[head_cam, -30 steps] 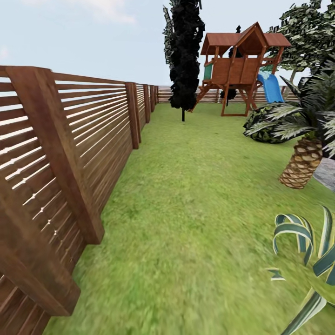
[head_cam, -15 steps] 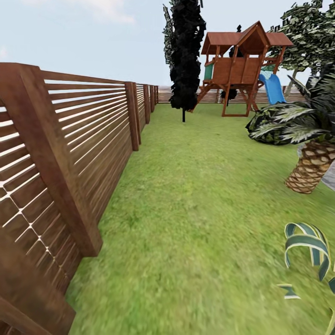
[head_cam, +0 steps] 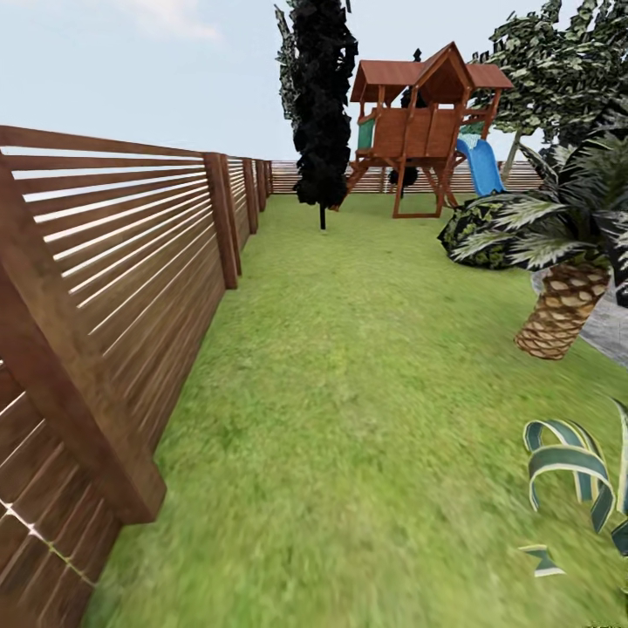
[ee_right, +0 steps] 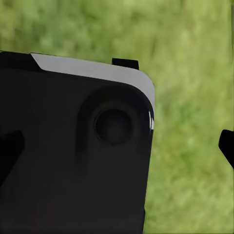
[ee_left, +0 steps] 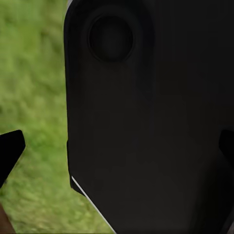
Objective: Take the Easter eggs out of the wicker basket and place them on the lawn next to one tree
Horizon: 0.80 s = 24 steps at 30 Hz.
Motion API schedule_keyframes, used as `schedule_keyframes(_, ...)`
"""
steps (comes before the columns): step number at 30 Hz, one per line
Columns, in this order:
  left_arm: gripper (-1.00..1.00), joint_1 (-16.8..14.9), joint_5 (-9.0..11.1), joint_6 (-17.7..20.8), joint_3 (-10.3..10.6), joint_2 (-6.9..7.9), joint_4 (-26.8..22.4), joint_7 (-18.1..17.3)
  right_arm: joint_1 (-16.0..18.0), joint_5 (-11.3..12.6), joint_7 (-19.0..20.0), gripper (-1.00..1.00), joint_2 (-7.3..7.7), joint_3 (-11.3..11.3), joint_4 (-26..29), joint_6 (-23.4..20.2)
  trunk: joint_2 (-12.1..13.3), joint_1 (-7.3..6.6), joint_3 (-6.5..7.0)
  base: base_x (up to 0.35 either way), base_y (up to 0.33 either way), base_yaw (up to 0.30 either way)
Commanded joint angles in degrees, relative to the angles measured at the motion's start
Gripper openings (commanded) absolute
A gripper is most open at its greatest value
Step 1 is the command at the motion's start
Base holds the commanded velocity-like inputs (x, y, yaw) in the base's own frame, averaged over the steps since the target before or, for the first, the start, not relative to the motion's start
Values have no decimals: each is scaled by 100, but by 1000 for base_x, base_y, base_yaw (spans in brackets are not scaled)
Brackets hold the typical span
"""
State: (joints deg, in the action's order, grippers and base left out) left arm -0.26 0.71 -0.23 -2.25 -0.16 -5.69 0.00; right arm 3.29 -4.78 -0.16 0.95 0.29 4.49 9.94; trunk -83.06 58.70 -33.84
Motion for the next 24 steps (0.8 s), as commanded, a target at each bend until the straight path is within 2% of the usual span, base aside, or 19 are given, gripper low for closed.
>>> schedule_keyframes(1, 100, 0, 8, -3, -21, -2, -2, 0, 5, -50, -2, 100, 1, -2, -6, 16, -2, 3, -5, 327, 77, -292)
schedule_keyframes(10, 100, 0, 8, -3, -21, -2, -2, 0, 5, -50, -2, 100, 1, -6, -7, 16, -2, 3, -5, 327, 77, -273)
schedule_keyframes(24, 100, 0, 8, -3, -21, -2, -2, 1, 5, -59, -2, 100, -2, -3, -9, 16, -2, 3, -5, 327, 77, -15)
